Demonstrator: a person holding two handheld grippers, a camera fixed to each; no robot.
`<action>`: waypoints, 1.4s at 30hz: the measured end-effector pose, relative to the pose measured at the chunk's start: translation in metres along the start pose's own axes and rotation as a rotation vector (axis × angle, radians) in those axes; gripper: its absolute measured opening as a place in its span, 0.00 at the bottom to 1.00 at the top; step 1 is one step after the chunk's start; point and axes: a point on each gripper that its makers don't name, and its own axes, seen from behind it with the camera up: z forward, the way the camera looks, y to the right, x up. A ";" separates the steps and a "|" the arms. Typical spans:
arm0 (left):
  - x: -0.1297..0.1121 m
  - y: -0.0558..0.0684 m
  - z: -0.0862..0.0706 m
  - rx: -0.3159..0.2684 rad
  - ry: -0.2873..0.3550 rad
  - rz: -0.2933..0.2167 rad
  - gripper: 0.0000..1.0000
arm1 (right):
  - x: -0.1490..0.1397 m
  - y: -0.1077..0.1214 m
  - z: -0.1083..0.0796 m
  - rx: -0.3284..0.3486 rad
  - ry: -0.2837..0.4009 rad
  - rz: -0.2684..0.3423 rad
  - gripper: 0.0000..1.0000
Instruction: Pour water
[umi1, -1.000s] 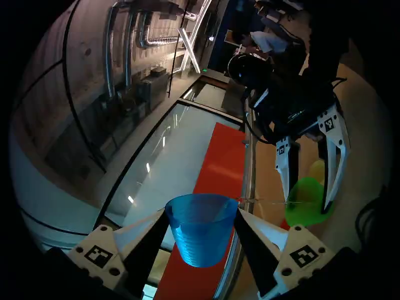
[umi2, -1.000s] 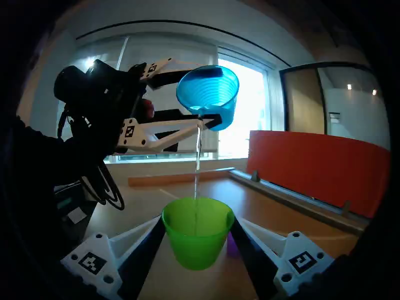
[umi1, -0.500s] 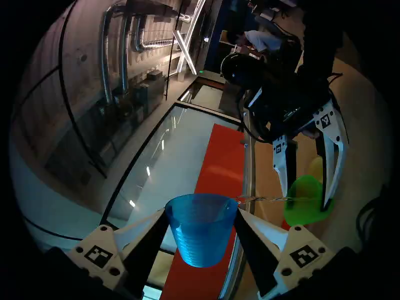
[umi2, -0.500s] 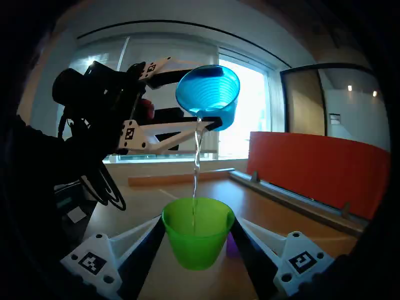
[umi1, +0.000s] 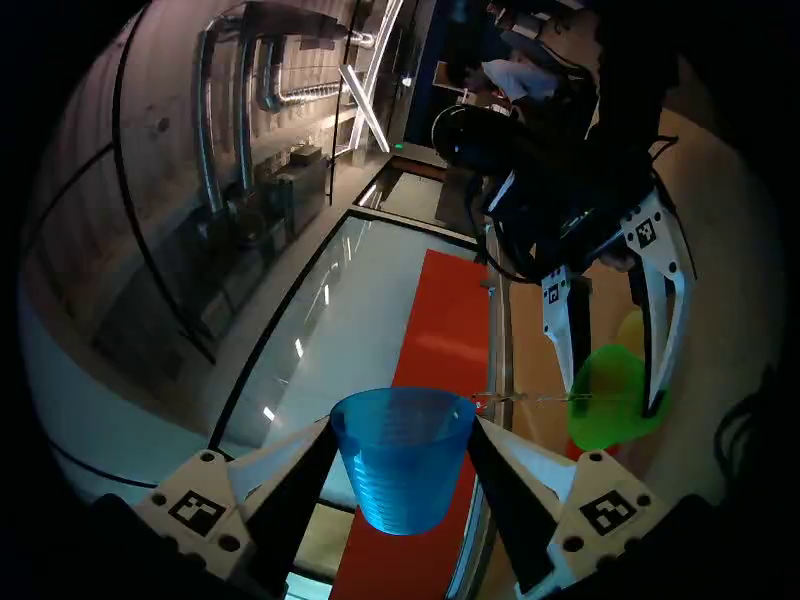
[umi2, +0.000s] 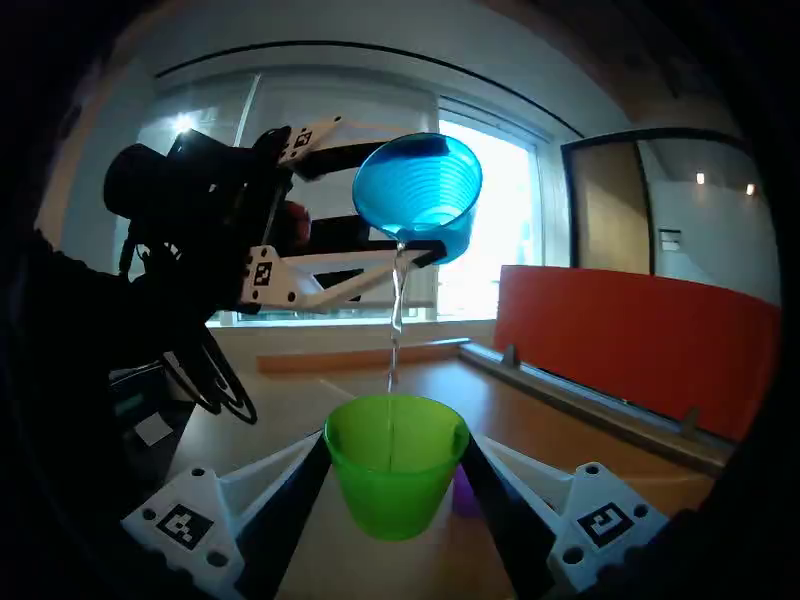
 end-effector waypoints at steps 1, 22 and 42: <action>0.000 0.000 0.000 0.001 0.000 0.002 0.87 | 0.000 0.000 0.000 0.000 0.000 -0.001 0.91; 0.002 -0.002 -0.002 0.009 0.005 0.054 0.87 | 0.003 0.000 0.001 -0.001 0.003 -0.008 0.91; 0.002 -0.004 0.001 0.015 0.009 0.098 0.87 | 0.004 0.000 0.000 -0.001 0.005 -0.012 0.91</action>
